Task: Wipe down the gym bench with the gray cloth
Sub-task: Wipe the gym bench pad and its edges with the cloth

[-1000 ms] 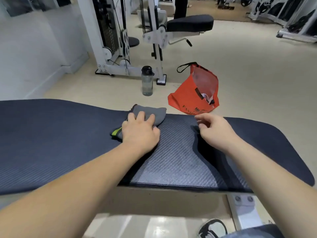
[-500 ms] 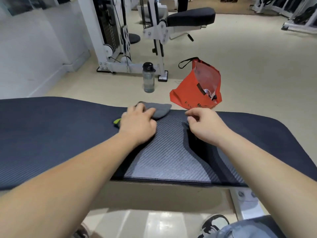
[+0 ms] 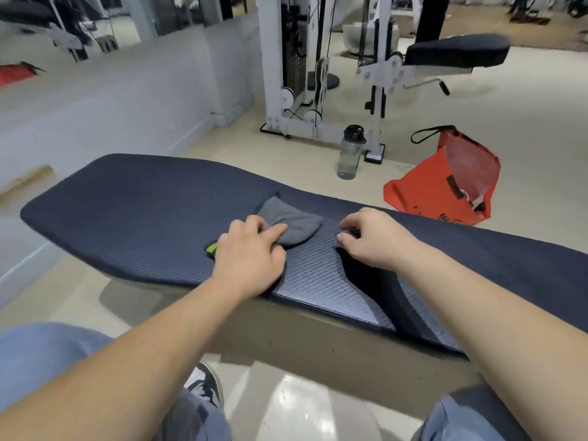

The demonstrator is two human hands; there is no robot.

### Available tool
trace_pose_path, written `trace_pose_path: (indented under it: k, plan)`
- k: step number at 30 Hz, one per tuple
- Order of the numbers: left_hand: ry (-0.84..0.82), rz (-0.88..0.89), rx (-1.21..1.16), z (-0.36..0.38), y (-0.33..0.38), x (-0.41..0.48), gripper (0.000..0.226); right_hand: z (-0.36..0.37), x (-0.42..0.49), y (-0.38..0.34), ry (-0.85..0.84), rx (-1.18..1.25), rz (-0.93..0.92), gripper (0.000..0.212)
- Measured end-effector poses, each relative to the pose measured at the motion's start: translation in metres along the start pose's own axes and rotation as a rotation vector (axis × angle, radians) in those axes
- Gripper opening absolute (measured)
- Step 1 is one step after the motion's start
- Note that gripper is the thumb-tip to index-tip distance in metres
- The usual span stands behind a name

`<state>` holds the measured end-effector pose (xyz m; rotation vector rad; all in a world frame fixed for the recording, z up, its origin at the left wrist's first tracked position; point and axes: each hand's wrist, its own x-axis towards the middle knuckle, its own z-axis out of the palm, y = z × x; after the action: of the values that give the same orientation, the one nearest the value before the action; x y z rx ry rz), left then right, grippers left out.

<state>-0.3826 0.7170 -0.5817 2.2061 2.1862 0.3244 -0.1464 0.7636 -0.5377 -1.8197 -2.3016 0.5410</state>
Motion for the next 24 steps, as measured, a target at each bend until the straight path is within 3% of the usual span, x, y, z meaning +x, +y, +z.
trace_pose_path:
  k: [2,4,8,10,12,15,17,19,22,24]
  plan:
    - [-0.020,-0.259,0.001,-0.005,0.000,-0.008,0.048,0.000,0.005,-0.007,-0.047,-0.052,-0.012,0.035]
    - [-0.040,-0.243,0.041,-0.008,0.025,-0.030,0.053,0.001,0.009,-0.010,-0.079,-0.062,-0.020,0.038]
    - [-0.099,0.326,-0.035,-0.010,0.035,-0.052,0.060,-0.001,0.017,-0.006,-0.043,0.026,-0.016,0.038]
    - [-0.110,0.493,-0.038,-0.011,0.005,-0.026,0.057,-0.004,0.016,0.003,-0.021,0.056,0.011,0.038]
    - [-0.095,0.358,0.060,-0.008,-0.014,0.010,0.055,-0.007,0.012,0.016,-0.008,0.087,0.039,0.035]
    - [-0.103,-0.135,0.072,-0.001,0.015,0.055,0.052,-0.011,0.005,0.033,0.024,0.115,0.055,0.033]
    - [-0.130,-0.193,0.055,0.005,0.062,0.060,0.055,-0.015,0.004,0.037,0.077,0.145,0.049,0.032]
    - [-0.130,0.018,0.043,0.011,0.107,0.044,0.059,-0.017,0.006,0.038,0.129,0.172,0.039,0.033]
    - [-0.128,0.492,-0.011,0.012,0.116,0.035,0.051,-0.017,0.012,0.035,0.134,0.169,0.056,0.033]
    - [-0.156,0.545,-0.035,0.008,0.091,0.048,0.048,-0.016,0.012,0.033,0.137,0.156,0.076,0.033]
